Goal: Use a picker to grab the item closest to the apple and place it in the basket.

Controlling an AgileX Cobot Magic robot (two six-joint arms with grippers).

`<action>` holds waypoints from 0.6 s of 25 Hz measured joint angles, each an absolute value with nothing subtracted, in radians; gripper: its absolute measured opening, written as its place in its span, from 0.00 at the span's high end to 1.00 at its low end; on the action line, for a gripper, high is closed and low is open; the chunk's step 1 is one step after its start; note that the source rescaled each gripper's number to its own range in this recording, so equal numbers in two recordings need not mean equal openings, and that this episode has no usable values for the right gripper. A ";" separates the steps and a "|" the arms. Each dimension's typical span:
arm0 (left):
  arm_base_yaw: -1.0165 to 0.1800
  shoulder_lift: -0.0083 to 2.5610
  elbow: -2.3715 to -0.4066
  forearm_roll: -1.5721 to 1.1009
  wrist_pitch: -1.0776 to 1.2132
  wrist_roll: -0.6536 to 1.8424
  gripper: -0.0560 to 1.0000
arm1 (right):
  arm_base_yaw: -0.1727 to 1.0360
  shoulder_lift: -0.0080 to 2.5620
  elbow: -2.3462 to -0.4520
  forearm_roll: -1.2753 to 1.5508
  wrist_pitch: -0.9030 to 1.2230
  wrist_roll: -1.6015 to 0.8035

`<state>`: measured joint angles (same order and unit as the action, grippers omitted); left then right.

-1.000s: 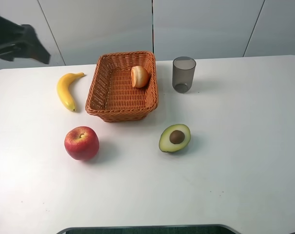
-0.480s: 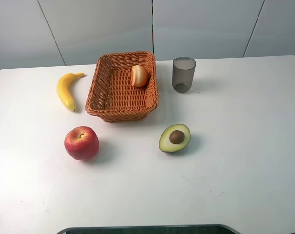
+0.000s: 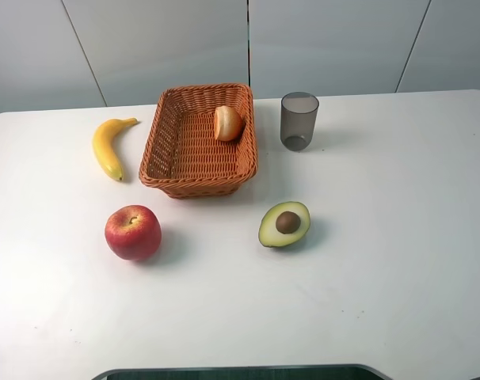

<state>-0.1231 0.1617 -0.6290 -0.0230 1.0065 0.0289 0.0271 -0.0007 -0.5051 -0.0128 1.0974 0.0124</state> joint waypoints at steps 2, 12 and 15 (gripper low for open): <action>-0.139 0.083 -0.591 -0.025 1.022 0.029 0.00 | 0.027 -0.001 -0.505 -0.013 1.097 0.012; -0.191 0.000 -0.528 0.000 1.088 0.029 0.00 | 0.027 -0.001 -0.505 -0.013 1.097 0.012; -0.191 0.000 -0.515 0.000 1.088 0.029 0.00 | 0.027 -0.001 -0.505 -0.013 1.097 0.012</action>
